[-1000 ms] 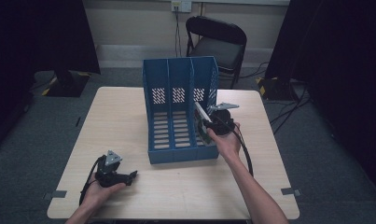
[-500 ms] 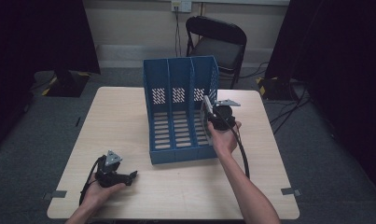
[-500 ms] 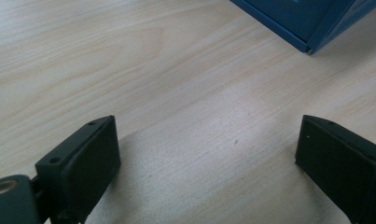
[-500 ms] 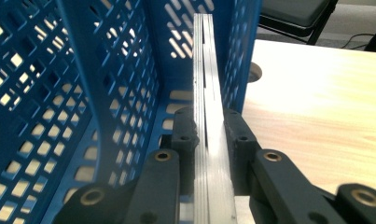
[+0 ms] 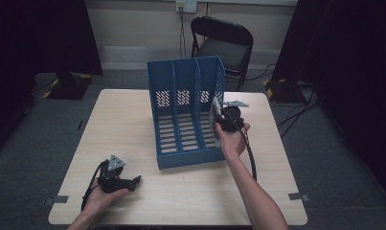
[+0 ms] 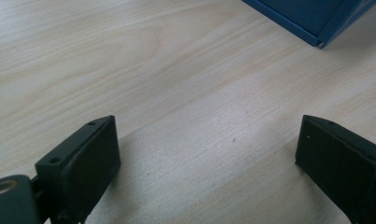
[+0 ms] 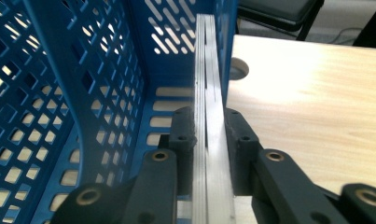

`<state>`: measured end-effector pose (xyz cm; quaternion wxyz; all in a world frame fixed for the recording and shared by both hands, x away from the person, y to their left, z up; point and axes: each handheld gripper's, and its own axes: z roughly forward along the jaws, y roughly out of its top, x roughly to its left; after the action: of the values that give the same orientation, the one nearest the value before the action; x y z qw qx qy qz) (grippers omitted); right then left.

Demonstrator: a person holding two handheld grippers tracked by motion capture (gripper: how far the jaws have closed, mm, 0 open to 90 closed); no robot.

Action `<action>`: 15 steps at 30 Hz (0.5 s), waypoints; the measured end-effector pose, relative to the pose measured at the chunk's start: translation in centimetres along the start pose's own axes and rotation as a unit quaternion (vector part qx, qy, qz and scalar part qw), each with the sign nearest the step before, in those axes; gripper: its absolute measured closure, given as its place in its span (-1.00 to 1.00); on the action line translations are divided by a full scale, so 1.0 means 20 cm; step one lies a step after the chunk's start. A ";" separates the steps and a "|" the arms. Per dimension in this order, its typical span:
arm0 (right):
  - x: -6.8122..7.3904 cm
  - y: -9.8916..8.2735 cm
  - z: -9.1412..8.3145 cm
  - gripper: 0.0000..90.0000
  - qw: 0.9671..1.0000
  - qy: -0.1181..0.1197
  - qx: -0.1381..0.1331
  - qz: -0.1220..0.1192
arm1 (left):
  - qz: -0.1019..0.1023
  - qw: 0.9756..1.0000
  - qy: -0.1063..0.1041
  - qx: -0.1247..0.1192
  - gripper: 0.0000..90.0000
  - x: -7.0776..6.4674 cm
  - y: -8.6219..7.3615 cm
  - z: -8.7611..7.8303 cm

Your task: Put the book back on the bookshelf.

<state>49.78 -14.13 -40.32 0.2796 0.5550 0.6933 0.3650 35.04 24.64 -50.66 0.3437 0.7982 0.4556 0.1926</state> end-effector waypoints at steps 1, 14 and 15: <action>0.00 0.00 -0.01 0.65 1.000 0.000 -0.006 -0.005 | 0.000 1.000 0.000 0.000 -0.88 0.00 0.00 0.00; -0.02 0.01 -0.08 0.68 0.999 0.015 -0.013 -0.032 | -0.001 1.000 0.001 0.000 -0.87 0.00 0.00 0.00; -0.02 0.02 -0.08 0.69 0.999 0.015 -0.012 -0.034 | -0.001 1.000 0.001 0.000 -0.87 0.00 0.00 0.00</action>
<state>48.80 -14.70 -39.19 0.2880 0.5220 0.7113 0.3724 35.02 24.62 -50.67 0.3438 0.7976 0.4565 0.1929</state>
